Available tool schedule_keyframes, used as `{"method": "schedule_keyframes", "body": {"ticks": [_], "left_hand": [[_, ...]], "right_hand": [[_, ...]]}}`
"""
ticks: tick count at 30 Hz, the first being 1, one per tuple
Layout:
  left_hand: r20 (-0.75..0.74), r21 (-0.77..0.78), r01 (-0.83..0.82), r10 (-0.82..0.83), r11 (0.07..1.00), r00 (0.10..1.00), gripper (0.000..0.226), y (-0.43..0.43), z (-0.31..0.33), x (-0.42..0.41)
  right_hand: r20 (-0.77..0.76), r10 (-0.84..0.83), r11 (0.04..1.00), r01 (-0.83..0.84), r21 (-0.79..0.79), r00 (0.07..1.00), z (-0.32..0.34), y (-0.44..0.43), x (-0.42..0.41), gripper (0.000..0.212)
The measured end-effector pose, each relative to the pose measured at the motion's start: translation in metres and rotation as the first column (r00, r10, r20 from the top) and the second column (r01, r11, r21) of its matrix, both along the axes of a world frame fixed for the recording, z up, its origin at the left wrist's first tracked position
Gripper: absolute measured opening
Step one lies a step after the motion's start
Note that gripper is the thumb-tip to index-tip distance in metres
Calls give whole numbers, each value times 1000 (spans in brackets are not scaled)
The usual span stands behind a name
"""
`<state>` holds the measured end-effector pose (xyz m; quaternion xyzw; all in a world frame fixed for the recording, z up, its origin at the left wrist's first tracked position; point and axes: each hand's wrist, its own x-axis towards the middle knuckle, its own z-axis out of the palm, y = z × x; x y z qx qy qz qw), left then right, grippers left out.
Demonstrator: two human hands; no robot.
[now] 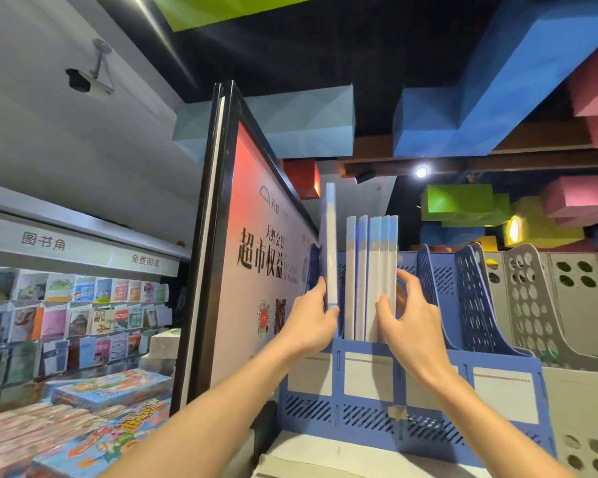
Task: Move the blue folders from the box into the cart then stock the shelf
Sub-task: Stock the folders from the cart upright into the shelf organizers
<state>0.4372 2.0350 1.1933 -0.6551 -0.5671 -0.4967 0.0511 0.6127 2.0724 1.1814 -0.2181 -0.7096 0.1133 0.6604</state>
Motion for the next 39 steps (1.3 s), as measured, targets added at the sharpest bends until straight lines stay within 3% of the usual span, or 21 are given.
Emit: {"method": "schedule_keyframes", "body": {"ticks": [6,9,12,15,24,30,35,39], "left_hand": [[1,-46,-52,52,998,999,74,-8,-5,3],[-107,0,-151,150,989,983,67,-20,-5,2],[-261,86,-311,322,947,910,62,-34,-6,10],[-327,181,-354,396,918,858,59,-46,-6,17],[-242,249,-307,366,919,899,47,-47,0,12],[-236,273,-329,394,904,888,37,-48,2,18],[-210,245,-365,417,898,884,35,-55,6,27],[-99,195,-326,349,925,932,30,-70,10,39]], "right_hand": [[64,-62,996,57,66,996,-7,0,5,53],[88,-73,995,67,76,993,-9,1,6,56],[123,-99,993,90,76,987,-12,2,5,60],[145,-147,988,138,77,978,-13,2,5,62],[229,-192,981,182,68,954,-14,0,7,62],[225,-142,989,130,65,964,-11,-19,12,46],[249,-152,988,154,15,956,-25,-49,31,59],[273,-175,983,181,3,946,-30,-86,45,58]]}}
